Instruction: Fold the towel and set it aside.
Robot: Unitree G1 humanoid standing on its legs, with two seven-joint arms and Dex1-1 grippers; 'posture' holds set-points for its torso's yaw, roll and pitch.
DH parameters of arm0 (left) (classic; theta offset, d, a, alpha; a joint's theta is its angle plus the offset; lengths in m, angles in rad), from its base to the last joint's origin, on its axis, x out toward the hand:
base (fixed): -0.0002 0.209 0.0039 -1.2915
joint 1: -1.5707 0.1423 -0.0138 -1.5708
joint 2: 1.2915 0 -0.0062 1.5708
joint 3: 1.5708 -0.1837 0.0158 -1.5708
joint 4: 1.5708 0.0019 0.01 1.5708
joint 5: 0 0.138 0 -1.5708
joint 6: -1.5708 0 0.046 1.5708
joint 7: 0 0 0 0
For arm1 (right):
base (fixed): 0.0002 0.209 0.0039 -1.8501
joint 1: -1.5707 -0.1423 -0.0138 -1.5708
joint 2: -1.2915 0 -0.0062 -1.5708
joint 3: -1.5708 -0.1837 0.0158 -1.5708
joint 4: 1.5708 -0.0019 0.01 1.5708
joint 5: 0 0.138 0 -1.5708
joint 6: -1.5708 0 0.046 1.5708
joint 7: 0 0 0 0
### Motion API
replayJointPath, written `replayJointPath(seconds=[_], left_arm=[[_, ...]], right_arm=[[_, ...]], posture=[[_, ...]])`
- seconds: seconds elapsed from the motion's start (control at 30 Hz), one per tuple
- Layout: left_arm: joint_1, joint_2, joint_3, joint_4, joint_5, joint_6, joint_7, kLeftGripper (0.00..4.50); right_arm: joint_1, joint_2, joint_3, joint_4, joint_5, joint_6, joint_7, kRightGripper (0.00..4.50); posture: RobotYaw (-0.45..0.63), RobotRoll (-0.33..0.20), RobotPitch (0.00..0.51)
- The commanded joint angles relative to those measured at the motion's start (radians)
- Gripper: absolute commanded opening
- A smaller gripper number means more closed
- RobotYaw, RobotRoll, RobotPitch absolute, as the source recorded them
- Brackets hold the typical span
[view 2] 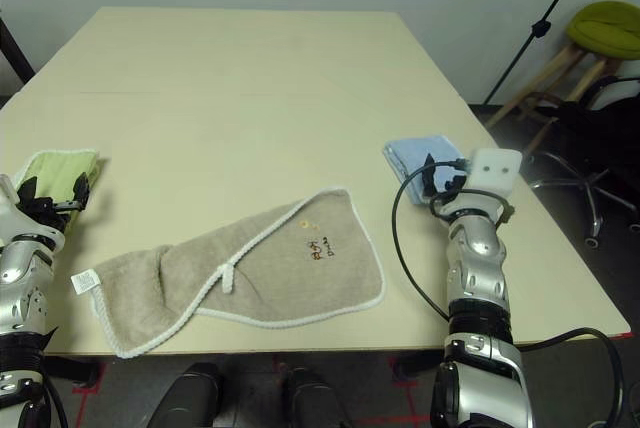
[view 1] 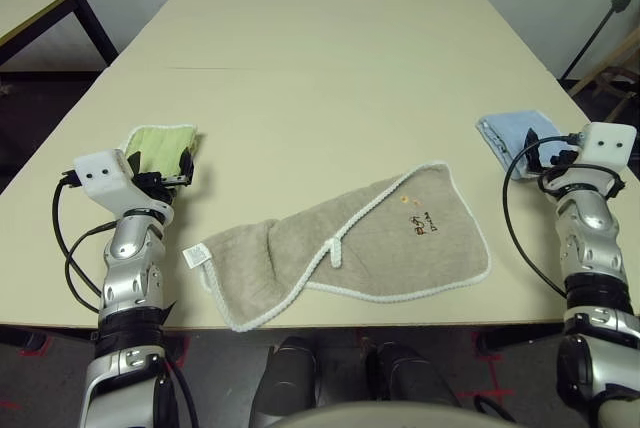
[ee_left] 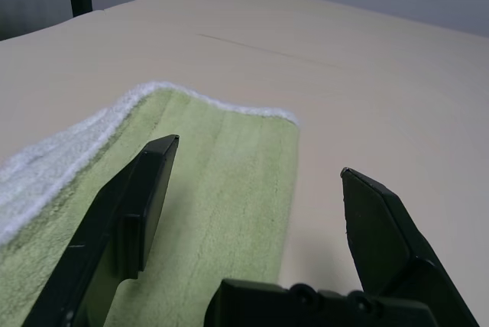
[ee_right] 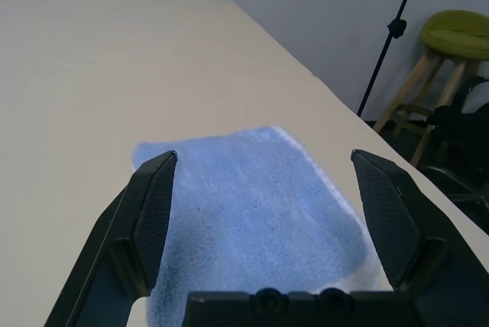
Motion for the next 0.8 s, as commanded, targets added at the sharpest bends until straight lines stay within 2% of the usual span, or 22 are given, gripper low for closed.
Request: replayJointPath(seconds=[0.03, 0.23, 0.4, 0.57, 0.73, 0.8], left_arm=[[-0.011, -0.013, 0.002, 0.009, 0.0, -0.015, 0.011, 4.47], [-0.035, -0.015, -0.002, 0.004, -0.013, -0.011, -0.005, 4.47], [-0.043, 0.001, 0.029, -0.041, -0.098, 0.037, -0.064, 4.47], [-0.023, 0.068, 0.037, -0.1, -0.191, 0.112, -0.208, 4.47], [0.005, 0.199, 0.04, -0.173, -0.298, 0.251, -0.411, 4.47], [0.02, 0.244, 0.027, -0.205, -0.341, 0.307, -0.504, 4.47]], right_arm=[[0.001, -0.007, 0.007, -0.001, 0.0, -0.004, 0.006, 4.5], [-0.005, -0.017, 0.017, -0.017, -0.004, 0.006, 0.025, 4.5], [-0.027, -0.045, 0.069, -0.064, 0.008, 0.037, 0.146, 4.5], [-0.116, -0.105, 0.169, -0.107, 0.036, 0.151, 0.387, 4.5], [-0.268, -0.215, 0.275, -0.051, 0.041, 0.305, 0.661, 4.5], [-0.328, -0.251, 0.334, -0.008, 0.003, 0.337, 0.75, 4.5]], posture=[[0.16, 0.0, 0.06], [0.17, 0.0, 0.068], [0.18, 0.0, 0.071], [0.17, 0.0, 0.064], [0.19, 0.0, 0.099], [0.21, 0.0, 0.104]])
